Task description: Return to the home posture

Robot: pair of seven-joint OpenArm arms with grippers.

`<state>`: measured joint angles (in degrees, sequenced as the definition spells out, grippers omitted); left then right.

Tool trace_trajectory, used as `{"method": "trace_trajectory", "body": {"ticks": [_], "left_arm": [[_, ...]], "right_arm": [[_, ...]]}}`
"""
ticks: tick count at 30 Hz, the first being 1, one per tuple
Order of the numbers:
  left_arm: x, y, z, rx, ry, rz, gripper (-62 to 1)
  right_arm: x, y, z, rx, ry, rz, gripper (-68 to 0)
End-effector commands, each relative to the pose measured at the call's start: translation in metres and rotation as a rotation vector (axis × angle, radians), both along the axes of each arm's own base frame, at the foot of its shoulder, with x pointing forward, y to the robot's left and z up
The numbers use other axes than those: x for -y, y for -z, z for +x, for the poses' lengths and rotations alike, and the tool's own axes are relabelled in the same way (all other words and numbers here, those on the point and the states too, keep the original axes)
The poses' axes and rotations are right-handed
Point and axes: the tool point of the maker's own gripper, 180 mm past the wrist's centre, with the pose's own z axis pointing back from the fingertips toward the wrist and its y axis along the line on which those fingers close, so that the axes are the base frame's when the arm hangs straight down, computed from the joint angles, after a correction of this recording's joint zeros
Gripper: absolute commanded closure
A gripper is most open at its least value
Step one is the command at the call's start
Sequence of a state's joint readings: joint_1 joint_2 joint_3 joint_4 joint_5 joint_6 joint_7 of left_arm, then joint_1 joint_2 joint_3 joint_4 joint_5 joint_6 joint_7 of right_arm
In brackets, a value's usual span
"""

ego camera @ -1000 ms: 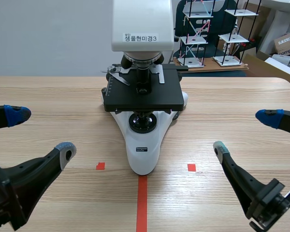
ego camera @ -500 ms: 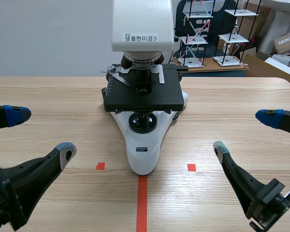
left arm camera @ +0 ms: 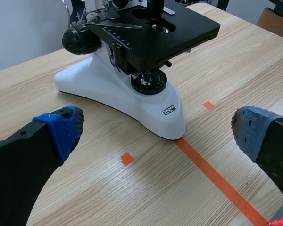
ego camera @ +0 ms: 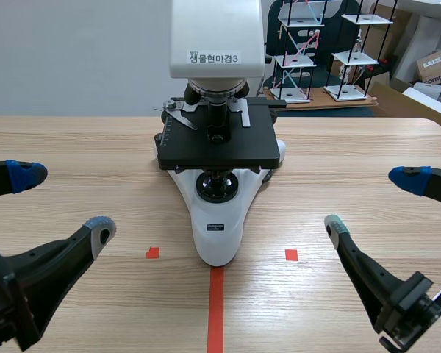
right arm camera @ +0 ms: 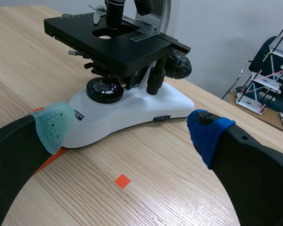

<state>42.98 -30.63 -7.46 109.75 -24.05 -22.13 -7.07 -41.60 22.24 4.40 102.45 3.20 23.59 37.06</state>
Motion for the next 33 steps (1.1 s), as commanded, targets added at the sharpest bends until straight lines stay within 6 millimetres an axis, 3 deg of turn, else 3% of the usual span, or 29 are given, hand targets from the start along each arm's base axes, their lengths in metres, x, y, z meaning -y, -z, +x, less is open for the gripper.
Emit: {"method": "trace_trajectory", "body": {"ticks": [1,33], "left_arm": [[0.0041,-0.0072,0.0003,0.02,0.007,-0.024,-62.3],[0.0041,-0.0073,0.0003,0.02,0.007,-0.024,-62.3]], "right_arm": [[-0.0005,-0.0109,0.0034,0.037,-0.005,0.019,-52.5],[0.0,-0.0082,0.0038,0.025,-0.001,0.011,-52.5]]}}
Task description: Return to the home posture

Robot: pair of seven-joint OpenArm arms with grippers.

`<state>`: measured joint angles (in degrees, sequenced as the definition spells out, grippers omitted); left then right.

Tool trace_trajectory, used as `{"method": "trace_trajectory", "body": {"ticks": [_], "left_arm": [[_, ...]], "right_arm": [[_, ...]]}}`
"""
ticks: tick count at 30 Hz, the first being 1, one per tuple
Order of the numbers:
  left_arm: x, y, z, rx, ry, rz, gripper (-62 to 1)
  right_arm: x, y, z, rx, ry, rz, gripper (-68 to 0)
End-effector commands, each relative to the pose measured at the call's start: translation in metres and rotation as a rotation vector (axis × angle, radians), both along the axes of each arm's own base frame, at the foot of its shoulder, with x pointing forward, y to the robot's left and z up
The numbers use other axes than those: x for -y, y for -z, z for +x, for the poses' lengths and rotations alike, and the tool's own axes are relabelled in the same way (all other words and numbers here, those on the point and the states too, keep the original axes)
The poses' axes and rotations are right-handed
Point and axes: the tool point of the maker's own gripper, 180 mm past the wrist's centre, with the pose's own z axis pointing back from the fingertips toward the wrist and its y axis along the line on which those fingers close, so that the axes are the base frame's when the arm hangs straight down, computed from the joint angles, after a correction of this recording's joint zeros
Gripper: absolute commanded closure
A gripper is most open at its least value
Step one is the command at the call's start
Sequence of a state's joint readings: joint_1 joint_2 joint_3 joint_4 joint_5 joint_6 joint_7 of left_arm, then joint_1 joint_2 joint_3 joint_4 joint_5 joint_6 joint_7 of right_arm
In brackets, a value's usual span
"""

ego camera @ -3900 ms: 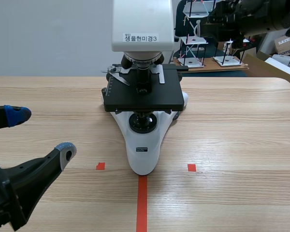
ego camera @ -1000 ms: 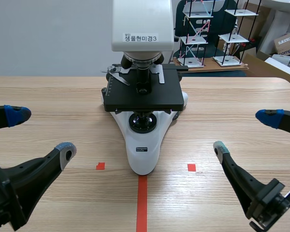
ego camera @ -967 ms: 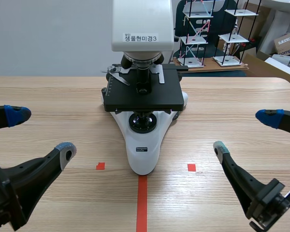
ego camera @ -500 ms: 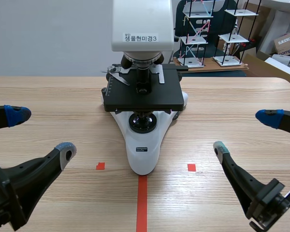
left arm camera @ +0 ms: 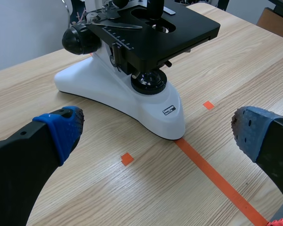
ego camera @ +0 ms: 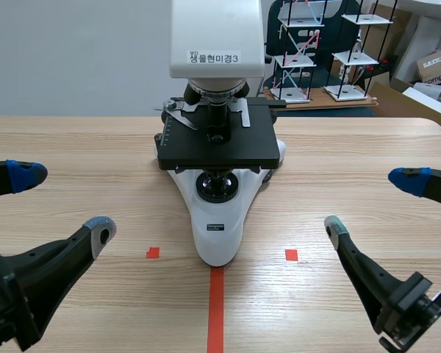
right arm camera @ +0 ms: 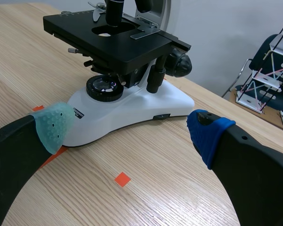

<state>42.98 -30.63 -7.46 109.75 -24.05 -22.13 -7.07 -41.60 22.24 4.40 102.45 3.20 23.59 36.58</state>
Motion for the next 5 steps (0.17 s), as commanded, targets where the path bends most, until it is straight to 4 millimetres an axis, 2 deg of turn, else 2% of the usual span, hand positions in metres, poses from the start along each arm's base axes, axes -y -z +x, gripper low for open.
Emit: {"method": "trace_trajectory", "body": {"ticks": [1,5], "left_arm": [[0.0041,-0.0073,0.0003,0.02,0.006,-0.025,-62.3],[0.0041,-0.0073,0.0003,0.02,0.006,-0.024,-62.3]], "right_arm": [[-0.0004,-0.0093,0.0036,0.03,-0.003,0.015,-52.5],[-0.0002,-0.0083,0.0038,0.026,-0.002,0.011,-52.5]]}}
